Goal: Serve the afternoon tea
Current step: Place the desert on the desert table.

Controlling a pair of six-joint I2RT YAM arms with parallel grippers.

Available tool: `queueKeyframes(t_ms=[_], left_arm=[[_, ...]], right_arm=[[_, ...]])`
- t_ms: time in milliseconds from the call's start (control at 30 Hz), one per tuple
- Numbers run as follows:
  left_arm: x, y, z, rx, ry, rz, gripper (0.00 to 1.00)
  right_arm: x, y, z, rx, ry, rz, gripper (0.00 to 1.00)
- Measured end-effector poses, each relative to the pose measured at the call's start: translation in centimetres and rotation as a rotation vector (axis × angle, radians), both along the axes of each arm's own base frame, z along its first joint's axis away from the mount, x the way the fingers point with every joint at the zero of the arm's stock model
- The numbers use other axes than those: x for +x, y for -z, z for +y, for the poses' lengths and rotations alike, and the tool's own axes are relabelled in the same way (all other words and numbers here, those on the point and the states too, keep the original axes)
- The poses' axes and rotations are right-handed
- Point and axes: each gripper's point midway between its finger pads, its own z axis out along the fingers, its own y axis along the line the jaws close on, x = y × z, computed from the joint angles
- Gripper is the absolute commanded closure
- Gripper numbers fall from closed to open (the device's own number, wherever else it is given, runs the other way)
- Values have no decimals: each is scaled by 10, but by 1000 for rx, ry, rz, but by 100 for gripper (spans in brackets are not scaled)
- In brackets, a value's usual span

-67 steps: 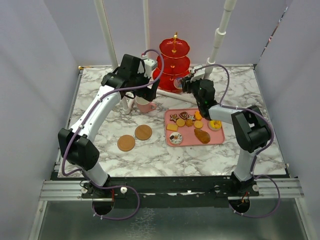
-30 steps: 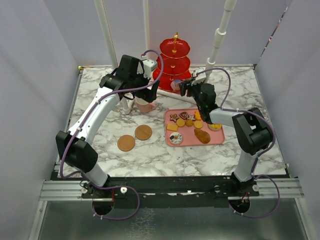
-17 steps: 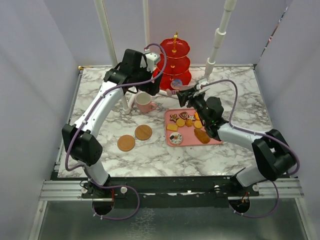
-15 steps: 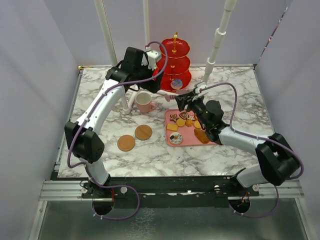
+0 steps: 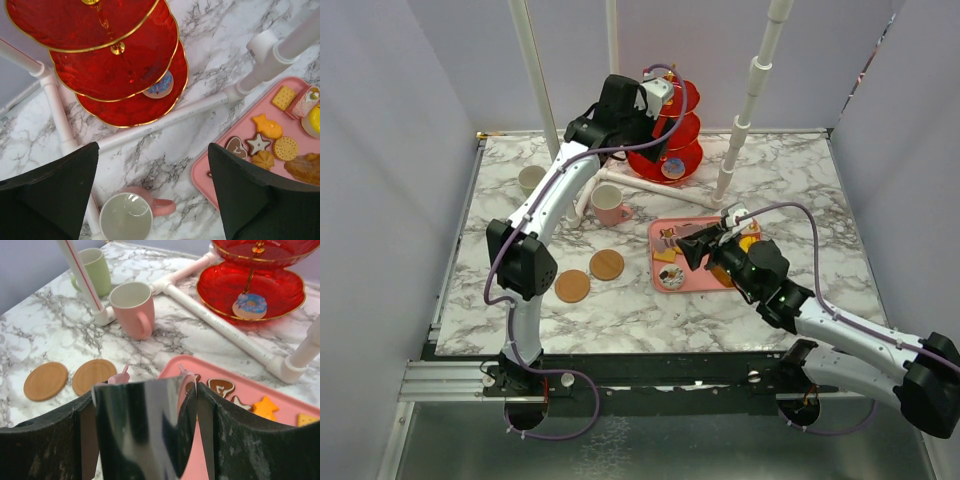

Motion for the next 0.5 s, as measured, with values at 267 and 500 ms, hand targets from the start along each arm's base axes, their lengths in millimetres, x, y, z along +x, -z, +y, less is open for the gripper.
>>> queueKeyframes(t_ms=[267,500], left_arm=[[19,-26,-3,31,45,-137,14],[40,-32,-8,127,105,-270,14]], right_arm=[[-27,28,-3,-61,-36,131,33],[-37,47,-11,-98,-29,182,32]])
